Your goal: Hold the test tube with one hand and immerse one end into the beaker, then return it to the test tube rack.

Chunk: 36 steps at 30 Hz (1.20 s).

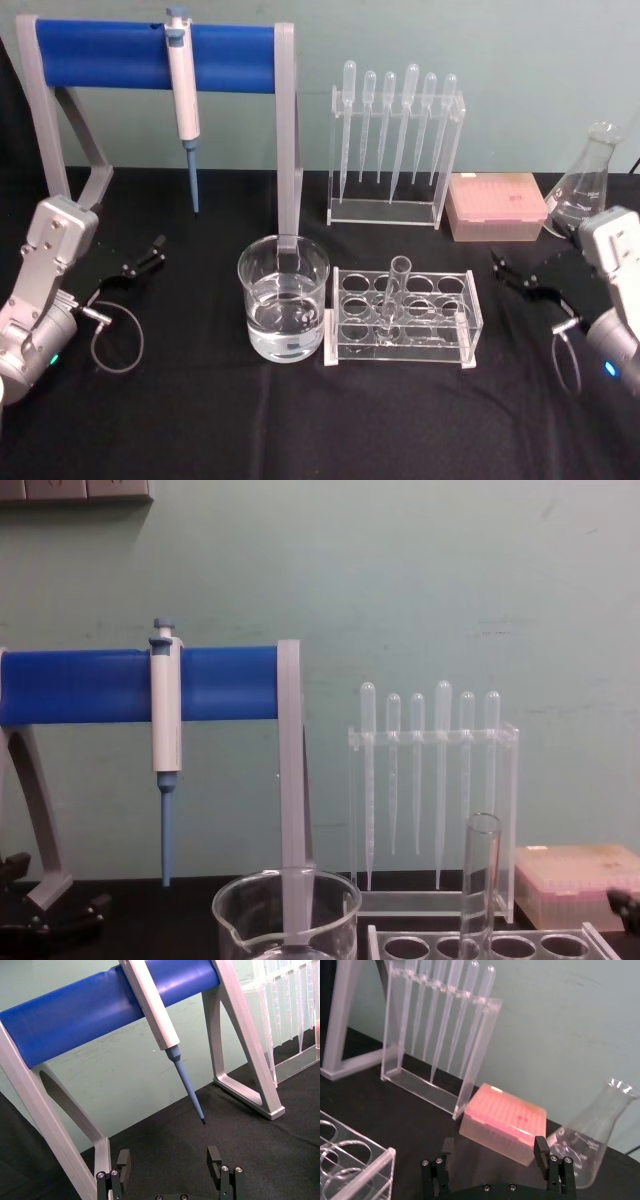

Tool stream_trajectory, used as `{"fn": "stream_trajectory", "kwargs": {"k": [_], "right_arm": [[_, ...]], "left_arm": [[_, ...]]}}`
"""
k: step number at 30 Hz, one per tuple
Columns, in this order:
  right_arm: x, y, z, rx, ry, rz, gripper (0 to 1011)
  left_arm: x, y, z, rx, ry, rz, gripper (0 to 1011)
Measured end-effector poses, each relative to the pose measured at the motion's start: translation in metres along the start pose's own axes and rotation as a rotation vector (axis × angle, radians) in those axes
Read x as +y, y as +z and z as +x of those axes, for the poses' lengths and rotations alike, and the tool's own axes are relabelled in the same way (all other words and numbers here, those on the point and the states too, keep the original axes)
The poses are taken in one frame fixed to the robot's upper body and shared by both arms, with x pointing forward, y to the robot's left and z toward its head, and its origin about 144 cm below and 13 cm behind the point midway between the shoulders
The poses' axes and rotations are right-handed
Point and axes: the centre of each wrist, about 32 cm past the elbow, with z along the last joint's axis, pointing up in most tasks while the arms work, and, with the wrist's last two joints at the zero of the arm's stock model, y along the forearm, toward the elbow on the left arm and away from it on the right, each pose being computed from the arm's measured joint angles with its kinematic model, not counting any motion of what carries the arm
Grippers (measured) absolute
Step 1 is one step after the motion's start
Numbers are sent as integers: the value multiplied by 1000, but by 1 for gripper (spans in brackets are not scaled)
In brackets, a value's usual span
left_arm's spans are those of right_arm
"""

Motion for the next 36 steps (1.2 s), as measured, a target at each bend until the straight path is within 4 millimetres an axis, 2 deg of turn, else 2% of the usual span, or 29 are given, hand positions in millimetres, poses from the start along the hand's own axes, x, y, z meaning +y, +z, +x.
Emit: {"fn": "stream_trajectory", "kwargs": {"k": [4,9,17,21,29,36], "right_arm": [[2,10,5,13,13,31,1002],[-5,23,13,28,40,53,1003],[-31,36,41,110,184,86,1003],[-43,37,56,132,332,108,1003],[-45,38,70,91,590,105,1003],[-39,42,67,54,697,123,1003]], "left_arm": [[0,0,0,0,0,0,1000],[0,0,0,0,0,0,1000],[0,0,0,0,0,0,1000],[0,0,0,0,0,0,1000],[0,0,0,0,0,0,1000],[0,0,0,0,0,0,1000]]}}
